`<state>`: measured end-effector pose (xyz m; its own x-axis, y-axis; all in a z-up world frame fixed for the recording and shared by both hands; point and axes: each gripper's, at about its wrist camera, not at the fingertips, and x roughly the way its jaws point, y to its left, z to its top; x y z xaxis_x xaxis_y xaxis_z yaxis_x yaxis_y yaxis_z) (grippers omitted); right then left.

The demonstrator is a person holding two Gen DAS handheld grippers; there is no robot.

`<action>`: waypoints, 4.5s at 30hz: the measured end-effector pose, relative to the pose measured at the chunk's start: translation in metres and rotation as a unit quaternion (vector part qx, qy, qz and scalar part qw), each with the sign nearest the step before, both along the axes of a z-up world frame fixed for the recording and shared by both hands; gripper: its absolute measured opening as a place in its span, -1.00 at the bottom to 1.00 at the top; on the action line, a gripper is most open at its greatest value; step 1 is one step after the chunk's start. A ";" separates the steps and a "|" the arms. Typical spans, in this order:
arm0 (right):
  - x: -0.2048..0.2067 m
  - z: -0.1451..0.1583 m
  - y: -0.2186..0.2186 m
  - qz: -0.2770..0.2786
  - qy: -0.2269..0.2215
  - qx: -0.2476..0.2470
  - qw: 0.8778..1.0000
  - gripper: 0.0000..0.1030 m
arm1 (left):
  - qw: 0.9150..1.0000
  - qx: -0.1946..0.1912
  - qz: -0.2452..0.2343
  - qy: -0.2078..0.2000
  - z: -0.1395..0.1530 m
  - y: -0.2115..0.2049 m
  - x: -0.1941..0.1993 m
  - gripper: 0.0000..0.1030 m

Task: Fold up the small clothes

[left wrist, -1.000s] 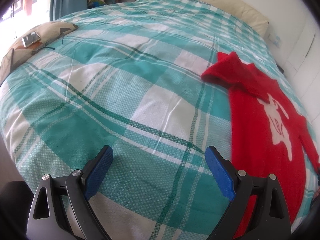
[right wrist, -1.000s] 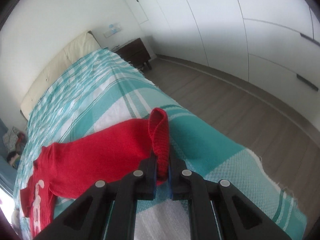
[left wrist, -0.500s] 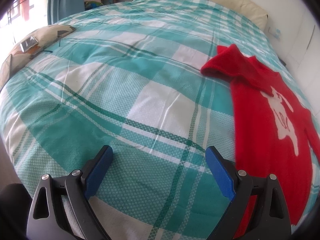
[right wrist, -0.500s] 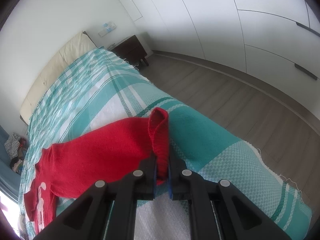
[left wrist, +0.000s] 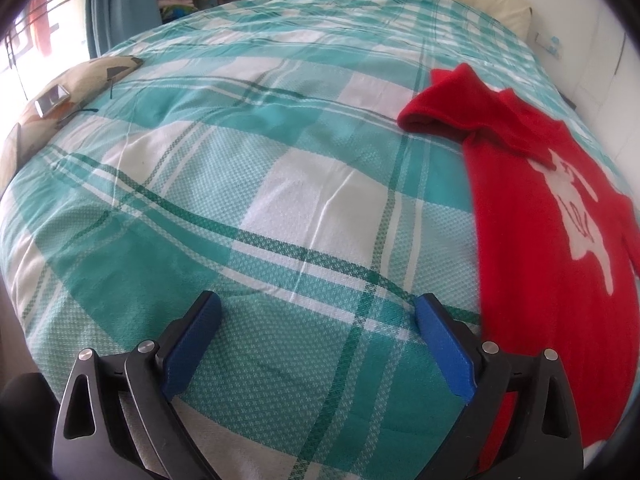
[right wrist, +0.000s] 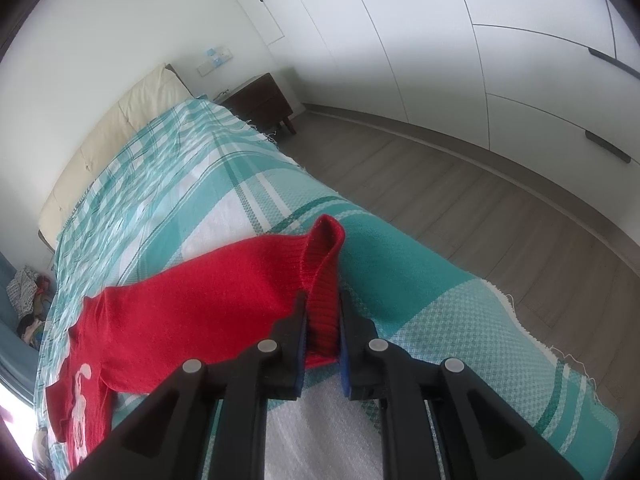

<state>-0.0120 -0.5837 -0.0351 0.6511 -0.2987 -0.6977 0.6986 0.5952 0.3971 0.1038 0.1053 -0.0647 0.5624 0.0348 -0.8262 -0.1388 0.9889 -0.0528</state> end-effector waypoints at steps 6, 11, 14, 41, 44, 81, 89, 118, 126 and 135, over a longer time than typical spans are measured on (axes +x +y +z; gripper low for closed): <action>-0.019 0.008 -0.005 -0.058 0.006 -0.018 0.998 -0.67 | 1.000 0.009 -0.002 0.005 -0.002 -0.003 0.001 0.95; -0.046 0.027 -0.005 -0.133 0.013 -0.071 0.989 -0.49 | 1.000 0.018 -0.004 0.011 -0.005 -0.006 0.001 0.99; -0.057 0.044 0.005 -0.154 -0.007 -0.112 0.982 -0.14 | 1.000 0.027 -0.005 0.012 -0.006 -0.008 0.000 0.99; 0.003 0.066 0.110 0.077 -0.042 -0.221 0.971 0.28 | 0.966 0.070 -0.224 -0.105 0.146 -0.103 0.079 0.99; 0.002 0.063 0.112 0.085 -0.040 -0.210 0.973 0.29 | 0.951 0.110 -0.281 -0.065 0.110 -0.155 0.105 0.98; 0.019 0.056 0.122 0.136 -0.033 -0.191 0.972 0.30 | 0.984 -0.073 0.123 -0.102 0.096 0.122 0.119 -0.94; 0.026 0.046 0.128 0.141 -0.006 -0.198 0.970 0.31 | 0.971 -0.098 0.214 -0.040 0.009 0.172 0.095 -0.94; 0.025 0.037 0.119 0.125 0.010 -0.183 0.975 0.31 | 0.966 -0.118 0.230 0.003 -0.015 0.186 0.098 -0.95; 0.021 0.038 0.118 0.118 0.004 -0.175 0.978 0.31 | 0.969 -0.101 0.226 0.010 -0.017 0.183 0.101 -0.94; 0.016 0.038 0.115 0.112 -0.003 -0.165 0.980 0.31 | 0.967 -0.109 0.229 0.013 -0.019 0.186 0.099 -0.92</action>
<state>0.0044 -0.4688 0.0026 0.7300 -0.3564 -0.5832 0.5337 0.8303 0.1607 0.2031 0.2912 -0.0841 0.5091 0.0983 -0.8551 -0.5631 0.7894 -0.2445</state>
